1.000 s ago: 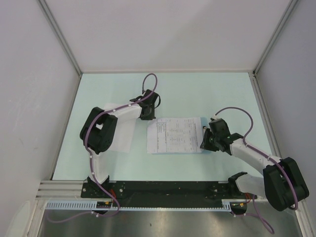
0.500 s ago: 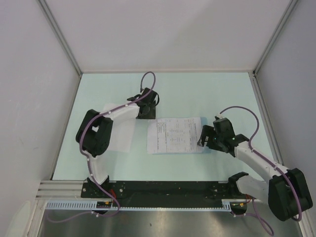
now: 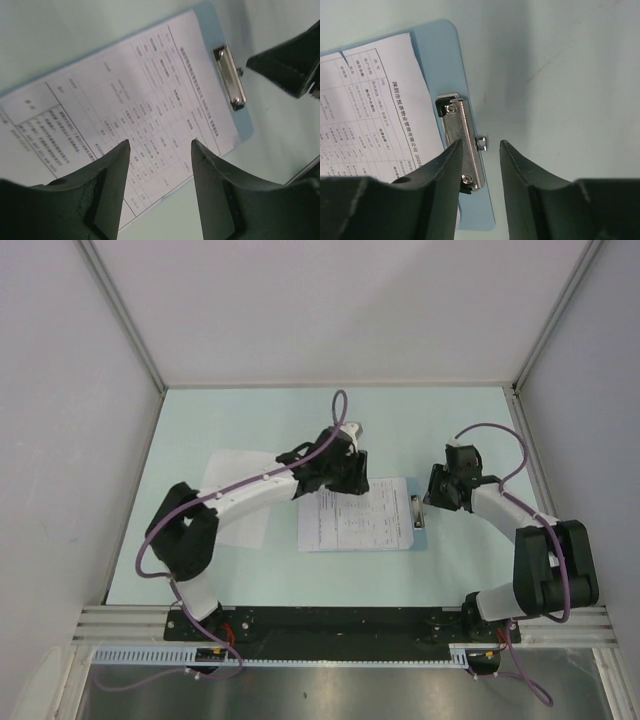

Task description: Put the files into the folder

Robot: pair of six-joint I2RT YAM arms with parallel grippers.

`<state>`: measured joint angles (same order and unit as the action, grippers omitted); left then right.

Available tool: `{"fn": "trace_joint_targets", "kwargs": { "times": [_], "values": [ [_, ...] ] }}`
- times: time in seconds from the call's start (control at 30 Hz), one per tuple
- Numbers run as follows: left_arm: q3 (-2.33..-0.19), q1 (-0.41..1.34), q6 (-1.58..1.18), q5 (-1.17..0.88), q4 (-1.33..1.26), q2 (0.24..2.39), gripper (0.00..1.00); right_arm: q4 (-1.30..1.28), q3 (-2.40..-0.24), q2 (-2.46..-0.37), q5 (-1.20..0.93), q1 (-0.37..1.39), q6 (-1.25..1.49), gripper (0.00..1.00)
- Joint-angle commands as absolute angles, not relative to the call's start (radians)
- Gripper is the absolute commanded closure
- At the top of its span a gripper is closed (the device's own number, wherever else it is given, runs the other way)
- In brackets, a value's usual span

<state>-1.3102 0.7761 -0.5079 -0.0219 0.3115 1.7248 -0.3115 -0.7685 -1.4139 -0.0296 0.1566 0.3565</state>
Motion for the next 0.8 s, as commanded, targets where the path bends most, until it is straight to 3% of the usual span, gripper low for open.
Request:
{"fn": "trace_joint_targets", "kwargs": {
  "times": [0.0,0.07,0.17,0.33,0.6,0.77],
  "values": [
    [-1.282,0.79,-0.554,-0.107,0.244,1.798,0.43,-0.247,-0.796,-1.428,-0.045,0.199,0.262,0.59],
    [-1.287,0.788,-0.554,-0.107,0.241,1.821,0.43,-0.244,-0.798,-1.448,-0.052,0.202,0.25,0.49],
    [-1.279,0.79,-0.554,-0.107,0.238,1.838,0.43,-0.238,-0.796,-1.479,-0.048,0.215,0.235,0.46],
    [-1.261,0.79,-0.555,-0.098,0.23,1.861,0.43,-0.227,-0.801,-1.514,-0.04,0.256,0.232,0.57],
    [-1.244,0.788,-0.549,-0.081,0.229,1.873,0.43,-0.241,-0.805,-1.543,0.032,0.304,0.233,0.63],
    [-1.239,0.79,-0.552,-0.08,0.224,1.882,0.43,-0.258,-0.811,-1.539,0.058,0.316,0.251,0.61]
  ]
}}
